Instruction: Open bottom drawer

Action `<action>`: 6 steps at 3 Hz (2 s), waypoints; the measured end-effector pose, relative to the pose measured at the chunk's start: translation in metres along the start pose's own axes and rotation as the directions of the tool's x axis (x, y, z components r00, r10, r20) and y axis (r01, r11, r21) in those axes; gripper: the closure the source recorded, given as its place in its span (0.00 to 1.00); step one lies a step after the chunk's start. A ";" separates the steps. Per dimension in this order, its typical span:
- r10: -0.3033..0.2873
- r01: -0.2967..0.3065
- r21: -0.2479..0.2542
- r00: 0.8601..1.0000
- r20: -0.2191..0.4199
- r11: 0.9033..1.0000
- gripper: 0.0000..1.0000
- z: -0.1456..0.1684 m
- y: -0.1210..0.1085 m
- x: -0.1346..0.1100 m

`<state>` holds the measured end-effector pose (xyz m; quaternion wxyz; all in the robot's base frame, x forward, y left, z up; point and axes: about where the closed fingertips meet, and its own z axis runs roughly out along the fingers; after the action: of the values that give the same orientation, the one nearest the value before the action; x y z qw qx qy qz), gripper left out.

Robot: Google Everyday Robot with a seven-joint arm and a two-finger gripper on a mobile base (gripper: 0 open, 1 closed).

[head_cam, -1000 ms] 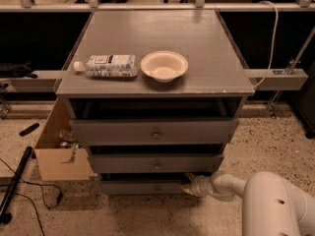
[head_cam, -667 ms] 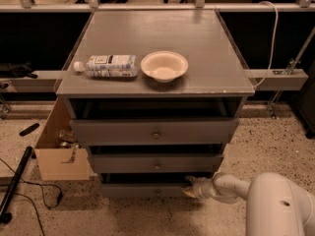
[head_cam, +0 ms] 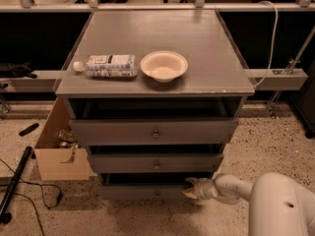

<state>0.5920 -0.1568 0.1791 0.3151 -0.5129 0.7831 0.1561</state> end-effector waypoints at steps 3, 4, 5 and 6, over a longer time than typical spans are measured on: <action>0.000 0.000 0.000 1.000 0.000 1.000 0.27 0.000 0.000 0.000; -0.006 0.006 -0.015 1.000 -0.005 1.000 0.04 0.018 -0.001 -0.003; -0.007 0.007 -0.016 1.000 -0.005 1.000 0.00 0.021 -0.001 -0.004; -0.007 0.007 -0.016 1.000 -0.007 1.000 0.26 0.019 0.000 -0.002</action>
Offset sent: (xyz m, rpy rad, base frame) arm 0.0000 0.0000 0.0000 0.0000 0.0000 0.0000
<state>0.5990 -0.1444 0.1658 0.3087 -0.5186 0.7813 0.1593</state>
